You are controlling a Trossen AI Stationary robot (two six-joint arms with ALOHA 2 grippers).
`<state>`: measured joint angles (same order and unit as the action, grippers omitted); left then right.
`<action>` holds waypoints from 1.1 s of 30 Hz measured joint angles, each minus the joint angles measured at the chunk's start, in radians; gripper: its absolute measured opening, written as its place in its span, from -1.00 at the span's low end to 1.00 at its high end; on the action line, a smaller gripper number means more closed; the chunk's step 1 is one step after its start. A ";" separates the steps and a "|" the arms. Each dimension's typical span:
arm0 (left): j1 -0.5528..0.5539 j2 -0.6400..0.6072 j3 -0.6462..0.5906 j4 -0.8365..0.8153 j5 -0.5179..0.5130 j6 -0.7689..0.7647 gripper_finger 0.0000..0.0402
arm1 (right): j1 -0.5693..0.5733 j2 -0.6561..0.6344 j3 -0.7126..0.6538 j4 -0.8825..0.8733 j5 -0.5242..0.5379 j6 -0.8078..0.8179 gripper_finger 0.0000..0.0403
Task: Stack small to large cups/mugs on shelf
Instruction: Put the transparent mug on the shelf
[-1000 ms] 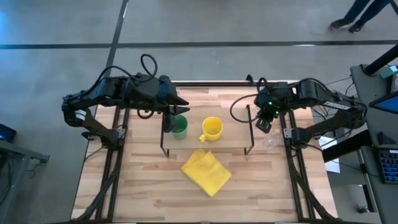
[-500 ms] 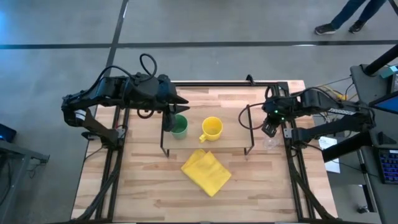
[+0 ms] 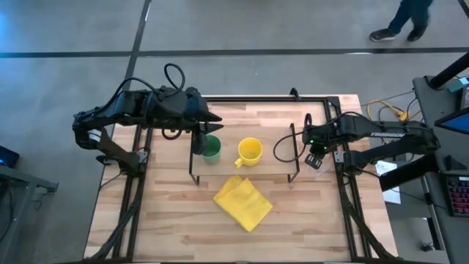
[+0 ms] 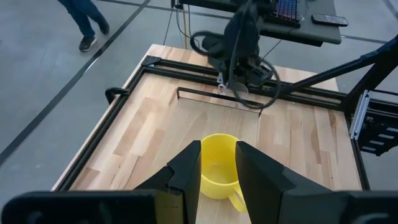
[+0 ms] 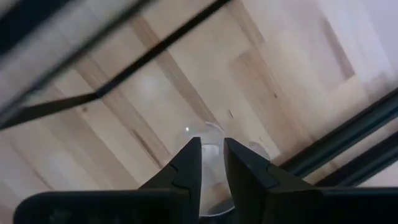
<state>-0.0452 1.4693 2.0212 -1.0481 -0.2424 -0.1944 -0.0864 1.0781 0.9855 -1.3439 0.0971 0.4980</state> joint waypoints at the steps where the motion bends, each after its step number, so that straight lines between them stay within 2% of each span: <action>1: 0.000 0.000 0.000 0.000 0.000 0.000 -0.57 | 0.000 0.006 -0.010 -0.001 -0.003 0.002 -0.68; 9: 0.000 0.000 0.000 0.000 0.000 -0.003 -0.57 | 0.001 0.045 -0.055 -0.010 -0.106 0.193 -0.52; 24: 0.000 0.000 -0.001 0.000 0.001 0.000 -0.57 | 0.001 0.049 -0.081 -0.074 -0.130 0.439 -0.49; 29: 0.000 0.000 -0.002 0.000 0.001 0.001 -0.57 | 0.004 0.049 -0.117 -0.055 -0.195 0.446 -0.49; 33: 0.000 0.000 -0.009 0.000 0.001 0.008 -0.57 | 0.033 0.049 -0.157 -0.024 -0.202 0.426 -0.49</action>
<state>-0.0452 1.4693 2.0120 -1.0485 -0.2413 -0.1866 -0.0533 1.1267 0.8281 -1.3682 -0.1049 0.9240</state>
